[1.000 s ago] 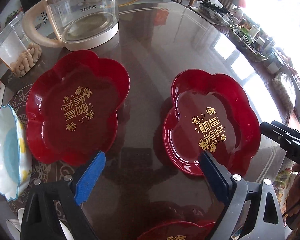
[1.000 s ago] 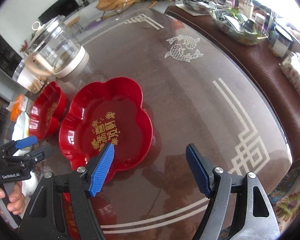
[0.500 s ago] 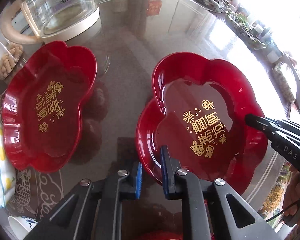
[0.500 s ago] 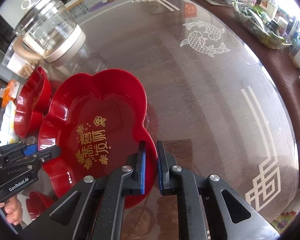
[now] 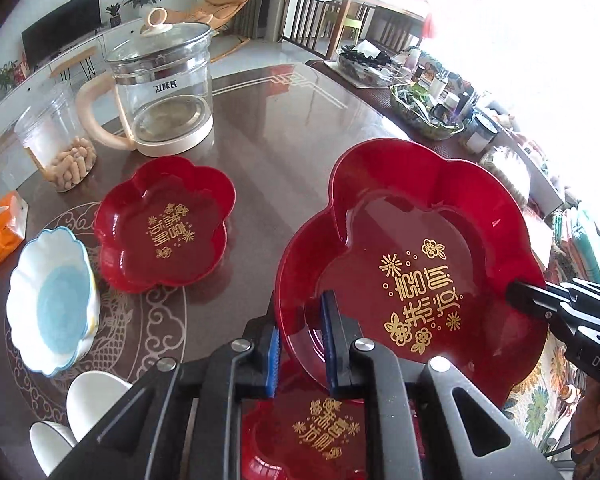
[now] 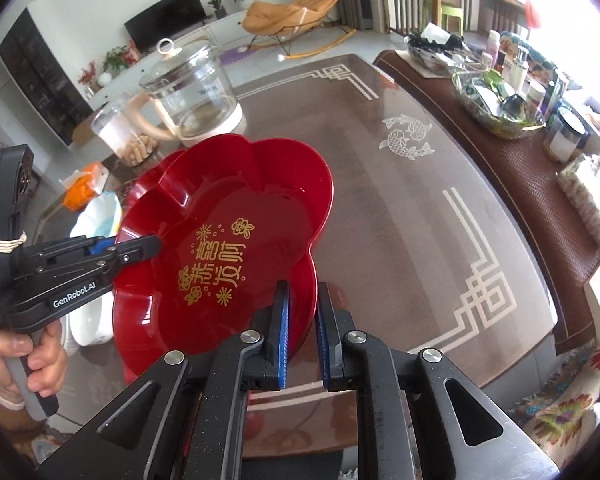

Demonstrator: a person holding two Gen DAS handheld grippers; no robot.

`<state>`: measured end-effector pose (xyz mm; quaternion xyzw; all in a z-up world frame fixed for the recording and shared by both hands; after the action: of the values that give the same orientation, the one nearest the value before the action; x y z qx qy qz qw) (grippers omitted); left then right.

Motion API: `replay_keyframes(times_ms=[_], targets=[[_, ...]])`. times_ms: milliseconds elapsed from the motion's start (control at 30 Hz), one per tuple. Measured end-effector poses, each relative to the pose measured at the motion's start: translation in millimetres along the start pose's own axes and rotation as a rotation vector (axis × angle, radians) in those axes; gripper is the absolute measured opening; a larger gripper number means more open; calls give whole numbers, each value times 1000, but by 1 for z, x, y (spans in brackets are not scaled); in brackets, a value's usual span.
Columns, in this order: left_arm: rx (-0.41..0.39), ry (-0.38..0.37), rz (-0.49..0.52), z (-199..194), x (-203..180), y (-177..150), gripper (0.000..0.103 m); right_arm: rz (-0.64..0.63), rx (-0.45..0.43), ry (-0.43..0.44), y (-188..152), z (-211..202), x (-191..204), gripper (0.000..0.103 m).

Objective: Organize plates and bowls

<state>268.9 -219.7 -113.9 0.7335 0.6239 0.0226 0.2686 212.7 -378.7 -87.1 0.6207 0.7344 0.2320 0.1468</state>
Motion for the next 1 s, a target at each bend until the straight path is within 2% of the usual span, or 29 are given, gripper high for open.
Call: replay_keyframes(times_ms=[200, 433, 633, 1000], targets=[[-32, 19, 37, -26, 19, -33, 16, 20, -11, 14, -47, -16, 67, 17], [-63, 17, 60, -43, 40, -69, 16, 67, -50, 7, -90, -22, 110, 17], [-45, 27, 49, -28, 51, -87, 18, 74, -54, -29, -104, -21, 121, 17], [-7, 77, 89, 25, 54, -99, 18, 146, 1, -59, -134, 28, 107, 17]])
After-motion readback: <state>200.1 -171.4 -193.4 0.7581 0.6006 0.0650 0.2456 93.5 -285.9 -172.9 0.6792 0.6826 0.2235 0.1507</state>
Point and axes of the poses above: each gripper's, at about its wrist camera, not at the fingertips, and z roughly the way its jaws point, x to its left, y to its top, the point moved 10 cm from there along z, roughly the way its jaws point, and after that the axes turned 14 degrees about -z, right-handed, at the moved point
